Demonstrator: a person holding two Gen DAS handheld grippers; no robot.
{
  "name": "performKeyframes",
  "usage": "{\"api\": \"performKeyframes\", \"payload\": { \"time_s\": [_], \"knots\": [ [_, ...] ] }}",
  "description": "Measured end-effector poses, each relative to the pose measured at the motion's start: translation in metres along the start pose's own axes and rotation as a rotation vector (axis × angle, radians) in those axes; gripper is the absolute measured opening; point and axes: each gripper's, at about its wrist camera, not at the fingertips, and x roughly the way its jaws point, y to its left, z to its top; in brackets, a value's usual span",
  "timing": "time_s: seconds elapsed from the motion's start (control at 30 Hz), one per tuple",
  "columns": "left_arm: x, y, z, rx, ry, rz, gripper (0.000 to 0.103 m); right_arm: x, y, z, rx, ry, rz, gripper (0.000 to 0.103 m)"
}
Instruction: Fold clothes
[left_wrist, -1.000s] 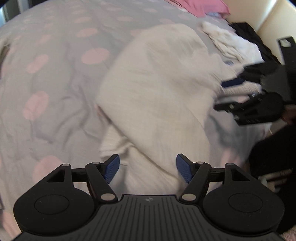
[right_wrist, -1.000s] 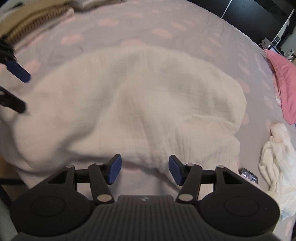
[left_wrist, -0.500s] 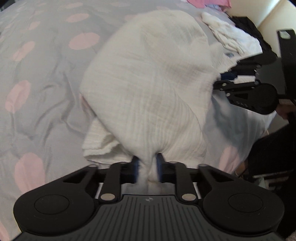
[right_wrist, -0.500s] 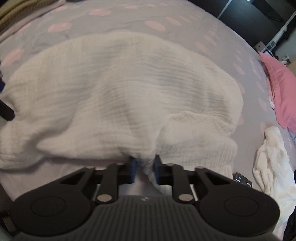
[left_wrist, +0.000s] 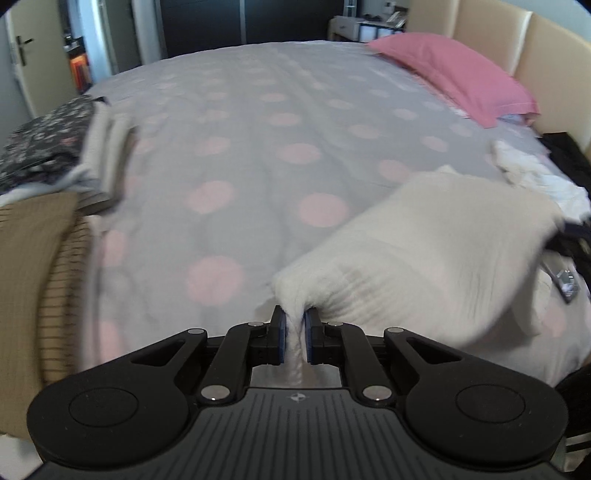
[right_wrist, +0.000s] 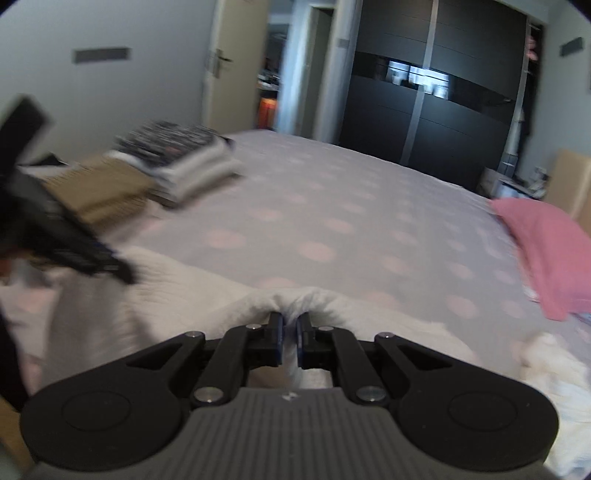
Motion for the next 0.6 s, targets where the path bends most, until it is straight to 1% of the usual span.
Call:
{"api": "performKeyframes", "payload": {
  "time_s": [0.13, 0.23, 0.27, 0.33, 0.37, 0.43, 0.47, 0.5, 0.53, 0.6],
  "knots": [
    [-0.002, 0.013, -0.005, -0.002, 0.049, 0.050, 0.008, -0.021, 0.031, 0.016, 0.025, -0.091, 0.076, 0.007],
    [0.009, 0.017, -0.011, 0.023, 0.118, 0.072, 0.010, -0.015, 0.066, 0.008, -0.012, -0.056, 0.150, 0.007],
    [0.011, 0.018, -0.013, 0.024, 0.129, 0.073, 0.012, -0.012, 0.079, 0.005, -0.026, -0.042, 0.175, 0.007],
    [0.009, 0.019, -0.018, 0.027, 0.130, 0.071, 0.012, -0.006, 0.088, -0.003, -0.058, -0.001, 0.178, 0.008],
    [0.006, 0.018, -0.018, 0.029, 0.117, 0.066, 0.015, -0.002, 0.091, -0.007, -0.074, 0.021, 0.177, 0.008],
    [-0.001, 0.015, -0.018, 0.032, 0.091, 0.053, 0.023, 0.002, 0.095, -0.012, -0.092, 0.057, 0.174, 0.013],
    [-0.004, 0.013, -0.017, 0.036, 0.081, 0.044, 0.029, 0.003, 0.092, -0.013, -0.086, 0.067, 0.171, 0.013],
    [-0.007, 0.010, -0.016, 0.039, 0.070, 0.035, 0.032, 0.004, 0.087, -0.013, -0.089, 0.077, 0.170, 0.019],
    [-0.010, 0.008, -0.016, 0.043, 0.060, 0.026, 0.034, 0.005, 0.082, -0.012, -0.094, 0.088, 0.170, 0.031],
    [-0.014, 0.001, -0.014, 0.051, 0.043, -0.003, 0.041, 0.000, 0.072, -0.013, -0.136, 0.107, 0.154, 0.040]
  ]
}}
